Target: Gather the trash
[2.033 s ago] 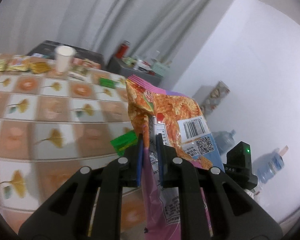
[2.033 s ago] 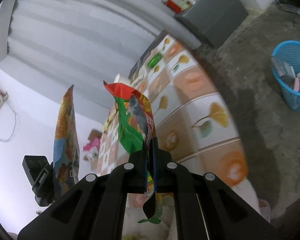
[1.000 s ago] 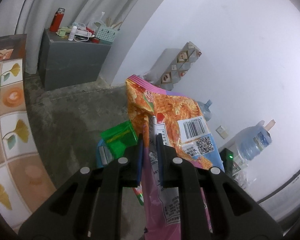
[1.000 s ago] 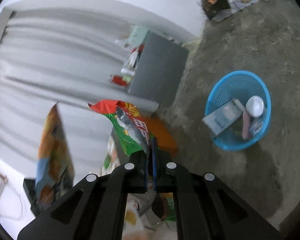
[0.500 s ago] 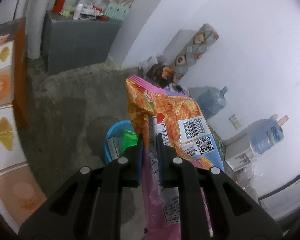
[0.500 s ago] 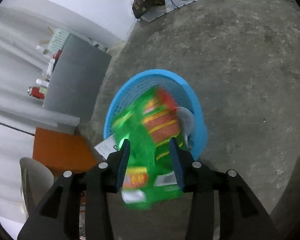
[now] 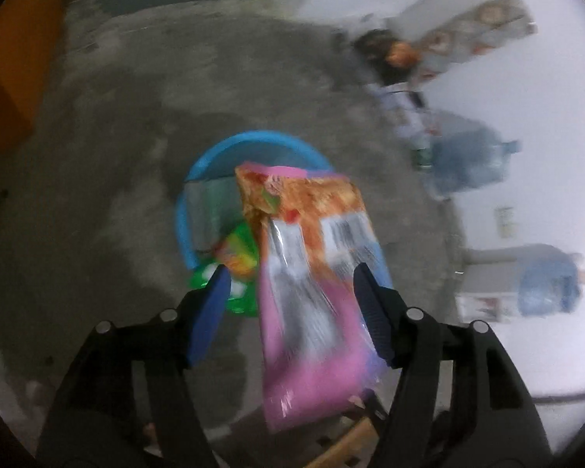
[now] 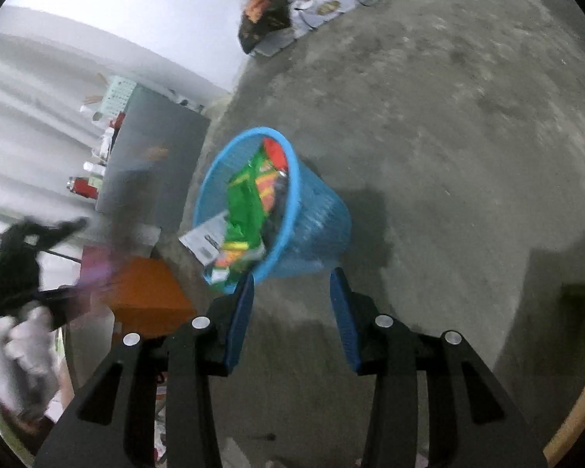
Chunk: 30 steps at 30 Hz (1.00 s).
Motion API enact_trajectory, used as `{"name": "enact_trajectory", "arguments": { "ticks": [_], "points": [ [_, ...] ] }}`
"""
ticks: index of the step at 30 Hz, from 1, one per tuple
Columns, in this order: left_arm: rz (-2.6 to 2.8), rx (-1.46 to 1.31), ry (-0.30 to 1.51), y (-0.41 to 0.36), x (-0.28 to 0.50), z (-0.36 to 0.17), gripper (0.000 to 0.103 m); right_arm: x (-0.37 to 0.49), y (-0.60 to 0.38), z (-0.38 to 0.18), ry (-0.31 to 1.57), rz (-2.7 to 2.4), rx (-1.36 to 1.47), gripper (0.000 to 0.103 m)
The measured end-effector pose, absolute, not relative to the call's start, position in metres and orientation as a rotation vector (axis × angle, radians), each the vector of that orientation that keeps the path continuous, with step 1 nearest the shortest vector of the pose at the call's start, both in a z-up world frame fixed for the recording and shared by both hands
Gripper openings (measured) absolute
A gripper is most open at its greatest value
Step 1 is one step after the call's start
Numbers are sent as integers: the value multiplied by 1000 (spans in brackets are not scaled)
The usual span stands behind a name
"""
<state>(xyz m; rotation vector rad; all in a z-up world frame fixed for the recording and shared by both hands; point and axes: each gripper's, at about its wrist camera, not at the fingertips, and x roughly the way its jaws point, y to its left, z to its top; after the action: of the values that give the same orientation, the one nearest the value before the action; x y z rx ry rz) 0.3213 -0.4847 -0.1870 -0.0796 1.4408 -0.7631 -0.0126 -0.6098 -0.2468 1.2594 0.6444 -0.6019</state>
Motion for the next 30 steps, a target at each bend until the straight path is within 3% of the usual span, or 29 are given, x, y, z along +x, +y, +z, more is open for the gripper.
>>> {"name": "enact_trajectory", "arguments": {
  "ticks": [5,10,13,17,24,30],
  "points": [
    [-783,-110,1419,-456,307,-169,61,-24,-589,-234,685,-567,1213,40],
    [-880,-113,1259,-411,287,-96,62,-20,-567,-192,676,-519,1087,40],
    [-957,-100,1131,-367,259,-43,64,-13,-545,-140,629,-483,919,42],
    [-977,-80,961,-301,214,13,77,-7,-503,-70,548,-440,683,55],
    [-831,15,665,-171,125,76,92,-14,-411,32,339,-289,409,96],
    [-627,19,529,-91,62,79,94,-21,-336,73,273,-265,220,97]
  ]
}}
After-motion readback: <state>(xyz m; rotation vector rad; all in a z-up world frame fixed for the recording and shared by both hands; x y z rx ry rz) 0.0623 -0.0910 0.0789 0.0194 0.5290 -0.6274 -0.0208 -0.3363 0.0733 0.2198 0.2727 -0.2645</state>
